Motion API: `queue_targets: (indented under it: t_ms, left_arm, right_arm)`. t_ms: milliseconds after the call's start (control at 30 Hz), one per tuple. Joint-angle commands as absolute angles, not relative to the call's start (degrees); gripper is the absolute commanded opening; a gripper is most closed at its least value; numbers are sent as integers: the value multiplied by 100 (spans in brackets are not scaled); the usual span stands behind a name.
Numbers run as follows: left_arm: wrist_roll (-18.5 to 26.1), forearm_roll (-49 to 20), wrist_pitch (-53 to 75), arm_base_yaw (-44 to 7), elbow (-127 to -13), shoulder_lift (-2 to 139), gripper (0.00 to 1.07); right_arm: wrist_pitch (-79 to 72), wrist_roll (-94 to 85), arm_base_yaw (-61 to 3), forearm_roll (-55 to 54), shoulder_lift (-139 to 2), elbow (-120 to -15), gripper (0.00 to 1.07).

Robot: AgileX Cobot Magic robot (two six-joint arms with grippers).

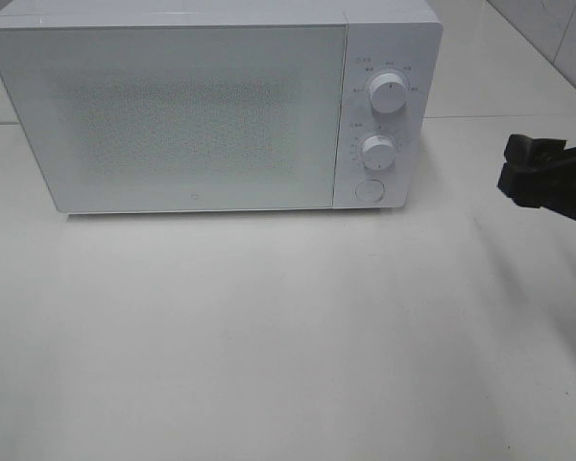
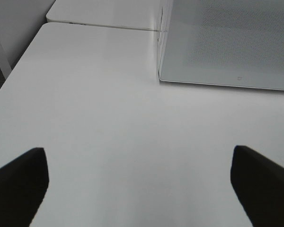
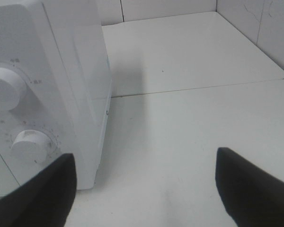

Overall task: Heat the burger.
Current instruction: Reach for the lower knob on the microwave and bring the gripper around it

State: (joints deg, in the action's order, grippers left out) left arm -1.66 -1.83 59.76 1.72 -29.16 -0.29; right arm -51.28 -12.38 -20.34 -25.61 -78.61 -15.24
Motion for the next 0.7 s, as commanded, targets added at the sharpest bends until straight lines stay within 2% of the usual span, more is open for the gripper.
queue_targets:
  t_ms: [33, 200, 367, 533, 700]
  left_arm:
    - [-178, -212, 5930, 195, -2899, -149, 102]
    - [-178, -212, 5930, 195, -2899, -149, 102]
    - [-178, -212, 5930, 195, -2899, -149, 102]
    - [-178, -212, 5930, 195, -2899, -149, 102]
    - [-178, -212, 5930, 195, -2899, -149, 102]
  right_arm:
    - [-5661, -1702, -2412, -3105, -8096, -1524, 76]
    - [-6784, -1988, -3449, -4022, -8789, -1536, 76]
    - [-7019, -1994, -4022, -4715, -9207, -1730, 76]
    - [-7042, -2000, -4343, -5300, -9574, -2120, 76]
    - [-7059, -2000, -4429, -5248, -9884, -2401, 76]
